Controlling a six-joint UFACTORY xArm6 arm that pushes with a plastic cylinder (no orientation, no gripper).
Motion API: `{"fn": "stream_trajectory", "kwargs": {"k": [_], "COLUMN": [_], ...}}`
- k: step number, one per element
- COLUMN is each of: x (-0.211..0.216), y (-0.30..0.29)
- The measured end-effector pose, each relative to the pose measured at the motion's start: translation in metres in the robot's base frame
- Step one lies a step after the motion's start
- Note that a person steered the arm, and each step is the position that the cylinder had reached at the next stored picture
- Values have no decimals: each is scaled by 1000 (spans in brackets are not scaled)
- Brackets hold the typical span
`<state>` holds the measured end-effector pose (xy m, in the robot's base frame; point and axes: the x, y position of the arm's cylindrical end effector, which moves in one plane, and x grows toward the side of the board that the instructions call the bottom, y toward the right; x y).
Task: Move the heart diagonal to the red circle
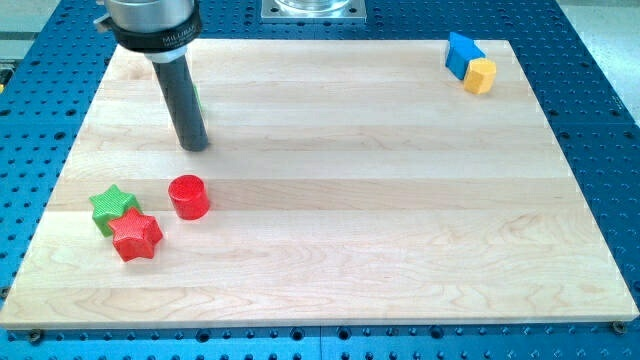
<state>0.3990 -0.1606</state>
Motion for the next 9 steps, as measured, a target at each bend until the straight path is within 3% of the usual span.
{"fn": "stream_trajectory", "kwargs": {"k": [1,2,3,5,6,7,8,9], "x": [13,-37,-46,-50,-72,-107,-110,-110], "y": [-27,5,101,7,-14,57,181,249]}}
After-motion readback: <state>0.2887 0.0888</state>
